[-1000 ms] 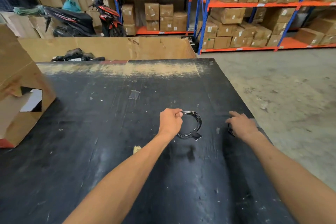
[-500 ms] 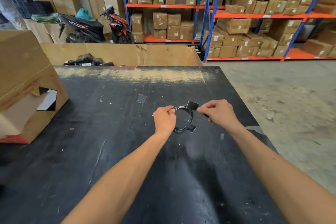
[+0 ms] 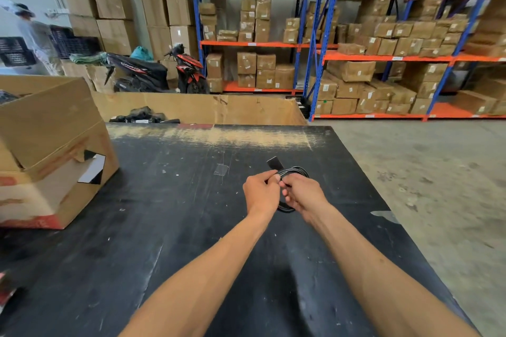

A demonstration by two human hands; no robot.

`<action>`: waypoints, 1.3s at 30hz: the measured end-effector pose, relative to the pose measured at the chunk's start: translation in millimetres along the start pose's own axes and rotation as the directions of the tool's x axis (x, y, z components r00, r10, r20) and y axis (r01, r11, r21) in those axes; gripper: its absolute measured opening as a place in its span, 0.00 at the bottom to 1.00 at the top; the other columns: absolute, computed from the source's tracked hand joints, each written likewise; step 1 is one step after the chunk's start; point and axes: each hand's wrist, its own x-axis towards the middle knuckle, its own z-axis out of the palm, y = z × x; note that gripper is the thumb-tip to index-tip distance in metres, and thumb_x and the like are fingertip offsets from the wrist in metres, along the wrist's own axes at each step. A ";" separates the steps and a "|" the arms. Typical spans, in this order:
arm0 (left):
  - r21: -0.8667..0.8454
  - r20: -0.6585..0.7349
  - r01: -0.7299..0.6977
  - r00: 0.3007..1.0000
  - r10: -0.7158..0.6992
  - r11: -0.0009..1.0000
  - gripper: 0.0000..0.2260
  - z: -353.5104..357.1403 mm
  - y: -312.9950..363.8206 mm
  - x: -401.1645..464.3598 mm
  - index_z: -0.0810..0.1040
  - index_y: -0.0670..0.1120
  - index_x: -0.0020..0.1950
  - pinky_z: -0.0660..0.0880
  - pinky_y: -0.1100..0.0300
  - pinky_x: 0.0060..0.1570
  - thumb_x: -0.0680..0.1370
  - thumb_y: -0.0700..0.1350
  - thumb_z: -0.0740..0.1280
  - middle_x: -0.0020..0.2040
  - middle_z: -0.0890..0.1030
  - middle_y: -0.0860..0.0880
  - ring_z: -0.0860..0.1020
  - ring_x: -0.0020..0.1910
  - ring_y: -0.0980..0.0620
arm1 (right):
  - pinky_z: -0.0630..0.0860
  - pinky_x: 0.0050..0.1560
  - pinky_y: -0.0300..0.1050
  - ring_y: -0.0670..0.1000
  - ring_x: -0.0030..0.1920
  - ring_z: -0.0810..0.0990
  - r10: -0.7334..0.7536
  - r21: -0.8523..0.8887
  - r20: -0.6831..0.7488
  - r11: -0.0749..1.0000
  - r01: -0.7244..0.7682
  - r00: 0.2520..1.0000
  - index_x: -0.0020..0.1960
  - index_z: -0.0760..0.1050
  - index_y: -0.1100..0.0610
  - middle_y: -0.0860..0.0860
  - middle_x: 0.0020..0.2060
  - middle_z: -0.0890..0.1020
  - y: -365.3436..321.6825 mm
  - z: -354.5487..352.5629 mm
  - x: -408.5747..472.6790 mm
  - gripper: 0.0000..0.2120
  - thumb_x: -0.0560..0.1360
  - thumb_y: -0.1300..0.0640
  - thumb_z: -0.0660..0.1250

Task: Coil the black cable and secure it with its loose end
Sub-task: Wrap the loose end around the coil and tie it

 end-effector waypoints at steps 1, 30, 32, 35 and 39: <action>-0.033 0.014 0.032 0.999 -0.031 0.999 0.09 -0.8 2.2 1.4 0.87 0.50 0.47 0.78 0.63 0.48 0.76 0.39 0.69 0.40 0.85 0.53 0.82 0.41 0.53 | 0.68 0.22 0.34 0.43 0.23 0.72 0.023 0.050 0.039 0.998 -0.024 0.999 0.39 0.77 0.57 0.50 0.30 0.78 -1.3 -0.6 -1.5 0.13 0.79 0.68 0.61; -0.038 0.118 0.221 0.969 -0.215 0.975 0.08 -29.4 18.8 7.2 0.84 0.42 0.39 0.78 0.59 0.28 0.72 0.32 0.67 0.30 0.83 0.41 0.77 0.24 0.51 | 0.77 0.54 0.45 0.56 0.50 0.84 -0.578 -0.818 0.347 0.199 0.540 0.739 0.62 0.82 0.58 0.55 0.51 0.85 -4.9 -13.1 -19.1 0.14 0.78 0.61 0.65; -0.039 0.159 0.237 0.961 -0.228 0.971 0.08 -31.7 20.0 7.4 0.84 0.40 0.41 0.77 0.60 0.27 0.72 0.31 0.66 0.30 0.82 0.41 0.76 0.24 0.51 | 0.78 0.52 0.52 0.61 0.51 0.83 -0.554 -0.839 0.463 -0.022 0.544 0.692 0.65 0.80 0.60 0.57 0.54 0.82 -7.7 -19.3 -21.3 0.15 0.81 0.61 0.63; 0.013 0.232 0.241 0.943 -0.237 0.970 0.06 -35.5 20.7 8.2 0.84 0.38 0.44 0.76 0.61 0.29 0.72 0.32 0.68 0.30 0.81 0.42 0.75 0.24 0.52 | 0.79 0.41 0.58 0.63 0.44 0.81 -0.517 -0.795 0.599 -0.291 0.532 0.612 0.62 0.79 0.61 0.58 0.52 0.79 -10.9 -27.6 -27.1 0.11 0.82 0.61 0.63; 0.111 0.327 0.170 0.924 -0.197 0.979 0.05 -37.8 23.8 9.4 0.83 0.39 0.45 0.76 0.59 0.37 0.72 0.34 0.69 0.32 0.82 0.42 0.76 0.28 0.51 | 0.80 0.37 0.57 0.59 0.43 0.82 -0.527 -0.787 0.605 -0.282 0.548 0.597 0.57 0.79 0.62 0.58 0.63 0.74 -22.7 -29.9 -33.9 0.10 0.82 0.57 0.64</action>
